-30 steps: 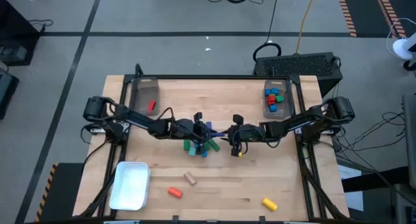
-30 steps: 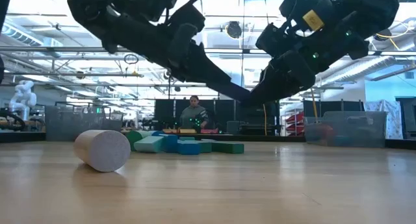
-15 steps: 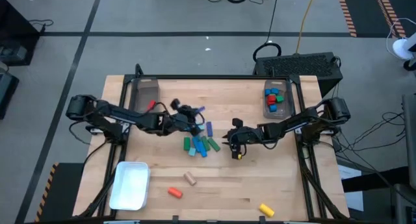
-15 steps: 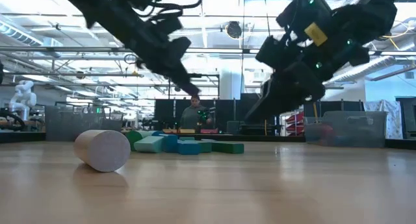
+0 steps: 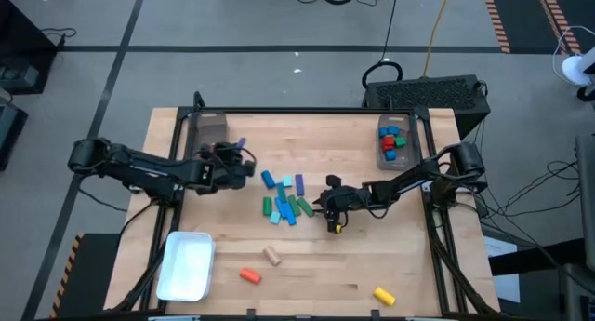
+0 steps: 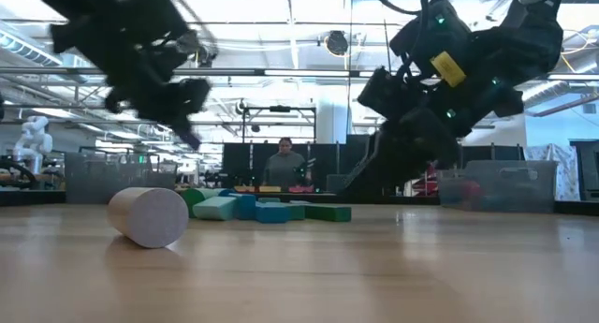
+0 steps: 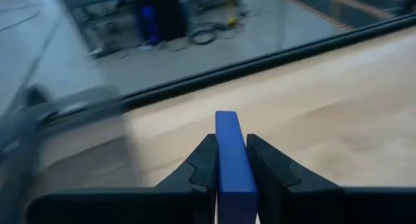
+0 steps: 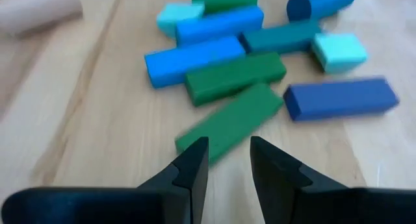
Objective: Sort blocks by size
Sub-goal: Put the blue rectangular block into the left black bin, then put the green rectangular block into the left black bin
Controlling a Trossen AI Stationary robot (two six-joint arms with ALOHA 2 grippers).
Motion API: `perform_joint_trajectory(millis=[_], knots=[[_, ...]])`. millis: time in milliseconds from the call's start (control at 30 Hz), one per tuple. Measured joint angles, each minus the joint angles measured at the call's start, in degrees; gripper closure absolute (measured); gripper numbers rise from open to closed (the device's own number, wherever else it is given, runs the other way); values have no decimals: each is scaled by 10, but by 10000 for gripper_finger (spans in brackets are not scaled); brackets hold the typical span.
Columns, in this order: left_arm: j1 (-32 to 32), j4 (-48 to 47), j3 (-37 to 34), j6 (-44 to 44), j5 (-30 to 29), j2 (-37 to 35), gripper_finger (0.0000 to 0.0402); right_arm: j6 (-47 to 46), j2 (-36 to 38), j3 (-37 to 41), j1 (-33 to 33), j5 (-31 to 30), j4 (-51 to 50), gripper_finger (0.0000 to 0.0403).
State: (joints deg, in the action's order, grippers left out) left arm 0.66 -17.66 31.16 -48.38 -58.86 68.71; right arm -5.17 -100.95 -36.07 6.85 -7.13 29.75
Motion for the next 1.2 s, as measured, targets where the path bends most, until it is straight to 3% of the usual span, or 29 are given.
perform_joint_trajectory(millis=[300, 733, 1200], knots=[[-42, -93, -50, -109, -16, -55, 337, -23, 1, 0, 0, 0, 21, 303], [-91, -85, -75, -83, 16, -60, 332, -101, 1, 0, 0, -8, 56, 294], [-125, -85, -75, -83, 16, -60, 287, -230, 1, 0, 0, -8, 66, 192]])
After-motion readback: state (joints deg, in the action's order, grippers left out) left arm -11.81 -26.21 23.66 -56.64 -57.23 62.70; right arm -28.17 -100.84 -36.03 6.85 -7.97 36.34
